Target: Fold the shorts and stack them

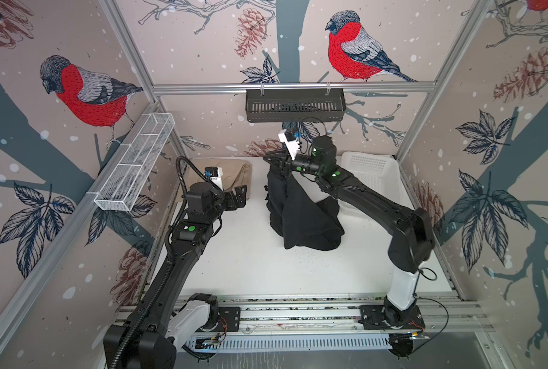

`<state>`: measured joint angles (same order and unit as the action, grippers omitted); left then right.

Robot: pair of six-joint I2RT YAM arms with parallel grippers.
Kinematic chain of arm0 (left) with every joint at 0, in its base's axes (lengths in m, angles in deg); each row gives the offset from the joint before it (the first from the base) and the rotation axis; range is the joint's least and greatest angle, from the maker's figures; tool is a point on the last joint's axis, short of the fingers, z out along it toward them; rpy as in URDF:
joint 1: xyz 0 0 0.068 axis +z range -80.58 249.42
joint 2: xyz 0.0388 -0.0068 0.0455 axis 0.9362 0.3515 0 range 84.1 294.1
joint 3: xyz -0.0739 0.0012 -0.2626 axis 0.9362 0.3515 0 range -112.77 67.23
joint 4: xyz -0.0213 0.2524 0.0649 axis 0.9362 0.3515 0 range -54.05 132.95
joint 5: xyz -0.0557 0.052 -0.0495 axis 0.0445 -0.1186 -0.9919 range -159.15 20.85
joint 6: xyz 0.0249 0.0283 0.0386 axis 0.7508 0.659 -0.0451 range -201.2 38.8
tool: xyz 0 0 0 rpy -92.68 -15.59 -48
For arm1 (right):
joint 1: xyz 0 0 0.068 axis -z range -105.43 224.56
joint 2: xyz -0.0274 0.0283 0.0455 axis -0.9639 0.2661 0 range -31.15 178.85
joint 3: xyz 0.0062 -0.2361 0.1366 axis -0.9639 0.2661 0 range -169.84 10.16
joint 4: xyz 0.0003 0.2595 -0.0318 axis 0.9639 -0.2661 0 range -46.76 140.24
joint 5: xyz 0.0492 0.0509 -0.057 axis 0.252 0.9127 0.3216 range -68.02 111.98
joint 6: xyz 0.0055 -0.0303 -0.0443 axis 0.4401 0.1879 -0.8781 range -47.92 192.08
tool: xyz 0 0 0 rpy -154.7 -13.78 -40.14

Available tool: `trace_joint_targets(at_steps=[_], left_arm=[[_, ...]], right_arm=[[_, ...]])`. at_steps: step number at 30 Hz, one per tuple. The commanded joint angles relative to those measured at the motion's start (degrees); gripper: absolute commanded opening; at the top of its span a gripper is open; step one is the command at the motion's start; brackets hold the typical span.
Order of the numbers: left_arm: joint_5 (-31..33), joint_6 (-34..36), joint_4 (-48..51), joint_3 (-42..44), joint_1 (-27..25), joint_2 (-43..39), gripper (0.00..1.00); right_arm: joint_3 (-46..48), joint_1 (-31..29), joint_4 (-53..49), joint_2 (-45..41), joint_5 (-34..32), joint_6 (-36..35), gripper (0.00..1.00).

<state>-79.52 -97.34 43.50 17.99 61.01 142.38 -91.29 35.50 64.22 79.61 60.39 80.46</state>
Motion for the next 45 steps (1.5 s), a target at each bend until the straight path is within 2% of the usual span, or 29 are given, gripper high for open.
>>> trace_joint_targets(at_steps=[1, 4, 6, 10, 13, 16, 20, 28, 31, 41, 45], left_arm=[[0.53, -1.72, 0.75, 1.25, 0.05, 0.99, 0.97], [-2.76, -3.85, -0.88, 3.05, 0.05, 2.44, 0.97], [-3.93, -4.48, -2.55, 4.1, 0.05, 2.47, 0.97], [-3.47, -5.92, -6.58, 6.63, 0.05, 2.61, 0.97], [-3.0, -8.09, -8.29, 7.05, 0.05, 6.8, 0.97], [-6.09, -10.98, -11.7, 6.62, 0.05, 12.63, 0.97], [-8.51, -12.6, -15.71, 6.1, -0.03, 19.38, 0.97], [-8.81, -11.1, -21.38, 5.21, -0.21, 29.51, 0.97], [-10.8, -11.56, -24.64, 4.96, -0.3, 33.38, 0.97], [-13.71, -12.25, -32.8, 2.56, -1.57, 43.07, 0.96], [-14.74, -12.07, -35.19, 0.9, -2.05, 45.53, 0.88]], right_arm=[[-6.47, -1.23, -5.34, 2.52, 1.1, -3.52, 0.5], [-2.57, 0.45, -4.14, -0.42, -1.37, -1.21, 0.7], [1.74, 2.34, -6.02, -3.8, -6.39, -0.29, 0.76], [12.56, 7.25, -13.37, -9.13, -16.42, 3.09, 0.77], [20.71, 8.5, -15.15, -12.24, -23.19, 4.32, 0.77], [23.08, 8.29, -20.64, -11.96, -30.98, 4.33, 0.79], [25.29, 9.01, -24.44, -10.12, -35.52, 6.59, 0.79], [29.87, 11.93, -23.64, -8.24, -36.57, 9.0, 0.8], [31.34, 12.94, -23.73, -8.9, -37.15, 8.87, 0.81], [39.65, 17.52, -23.6, -17.3, -38.26, 7.78, 0.82], [42.18, 16.98, -21.32, -22.41, -34.86, 4.72, 0.86]])
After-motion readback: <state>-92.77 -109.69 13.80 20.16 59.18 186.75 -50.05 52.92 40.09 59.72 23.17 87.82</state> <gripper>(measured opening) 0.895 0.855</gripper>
